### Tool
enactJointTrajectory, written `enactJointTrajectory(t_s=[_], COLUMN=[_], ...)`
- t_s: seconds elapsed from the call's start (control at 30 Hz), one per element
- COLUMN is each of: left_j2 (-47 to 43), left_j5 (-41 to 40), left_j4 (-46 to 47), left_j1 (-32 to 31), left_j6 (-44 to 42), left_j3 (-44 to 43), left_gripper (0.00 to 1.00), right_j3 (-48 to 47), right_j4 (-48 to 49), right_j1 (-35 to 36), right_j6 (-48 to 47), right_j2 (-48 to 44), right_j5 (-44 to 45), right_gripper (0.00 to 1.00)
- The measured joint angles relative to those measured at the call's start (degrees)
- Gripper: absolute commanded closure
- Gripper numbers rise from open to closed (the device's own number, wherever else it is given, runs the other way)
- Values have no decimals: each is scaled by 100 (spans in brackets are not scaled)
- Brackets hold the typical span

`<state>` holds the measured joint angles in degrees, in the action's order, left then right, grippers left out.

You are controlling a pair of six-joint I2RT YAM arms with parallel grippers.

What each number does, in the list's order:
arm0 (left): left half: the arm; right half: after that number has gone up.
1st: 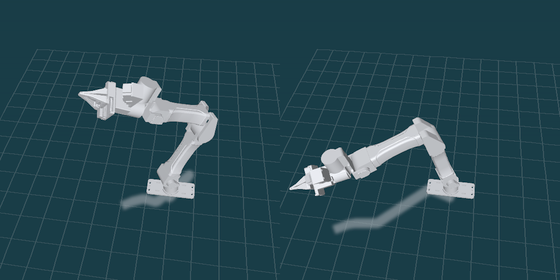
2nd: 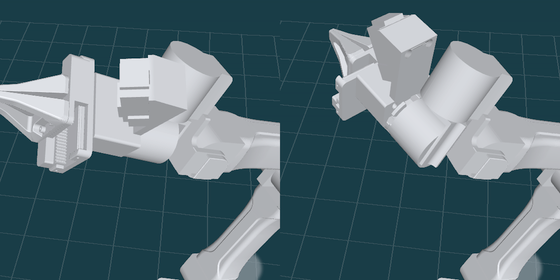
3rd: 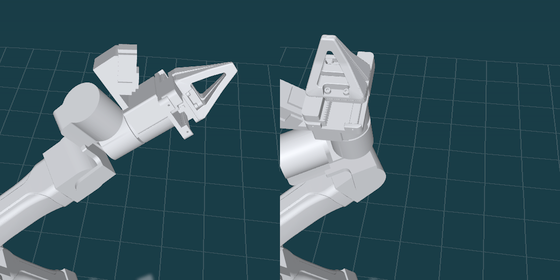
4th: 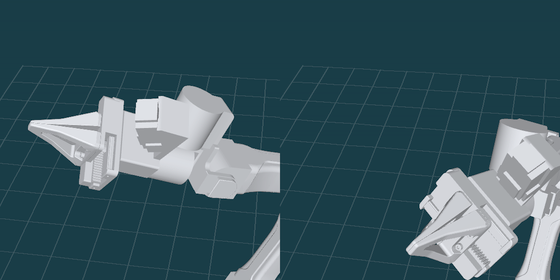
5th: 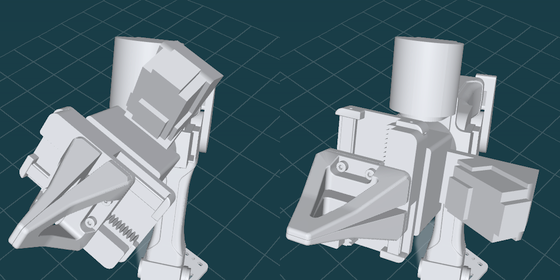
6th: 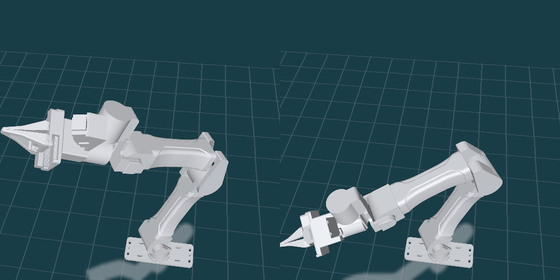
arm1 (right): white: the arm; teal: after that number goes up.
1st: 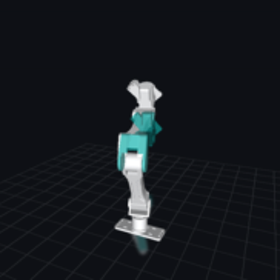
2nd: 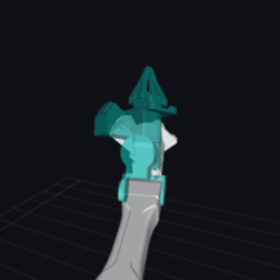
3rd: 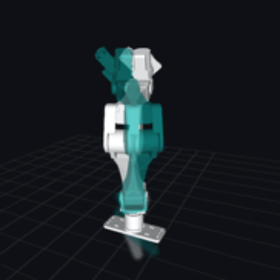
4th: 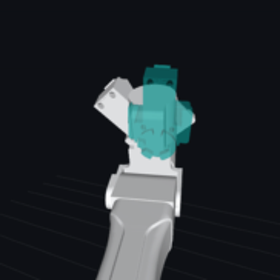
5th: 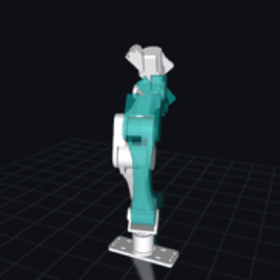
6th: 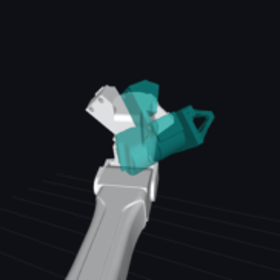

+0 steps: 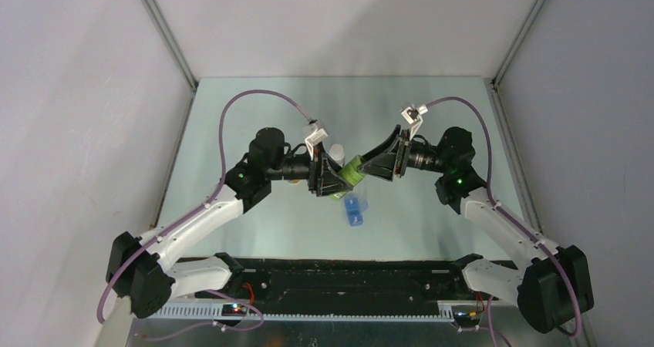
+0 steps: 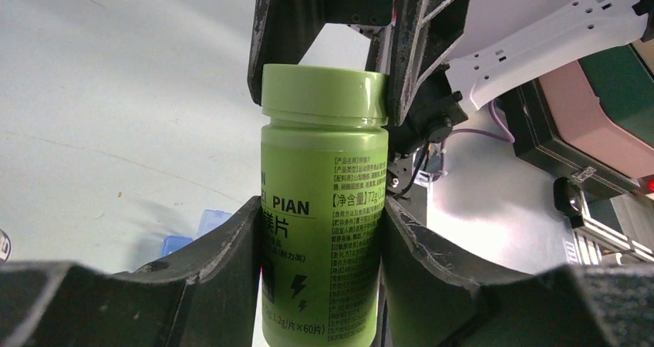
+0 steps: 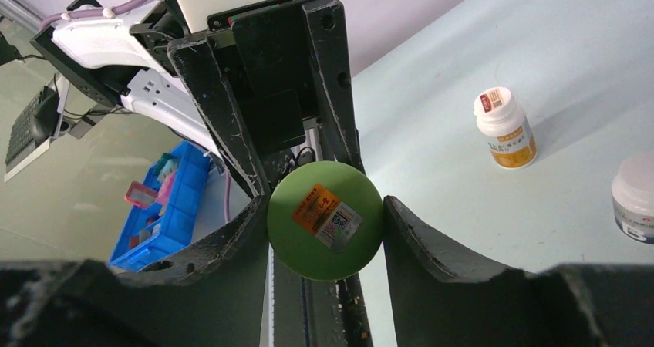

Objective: Sort the pills into containers
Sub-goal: Unscrew the lid of the pill bottle.

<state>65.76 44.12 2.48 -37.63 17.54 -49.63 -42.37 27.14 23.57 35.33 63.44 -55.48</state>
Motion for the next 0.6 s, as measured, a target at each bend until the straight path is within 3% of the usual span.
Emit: enactJointTrajectory(t_s=[0.33, 0.6], left_j2=[0, -20], left_j5=[164, 667], left_j4=[275, 612], left_j1=[15, 15], left_j6=[-13, -39], left_j3=[35, 157], left_gripper=[100, 100], right_j3=[4, 33], right_j4=[264, 625], right_j1=[-48, -72], right_j6=[195, 205], right_j2=[-24, -31], right_j5=[-136, -756], right_gripper=[73, 73])
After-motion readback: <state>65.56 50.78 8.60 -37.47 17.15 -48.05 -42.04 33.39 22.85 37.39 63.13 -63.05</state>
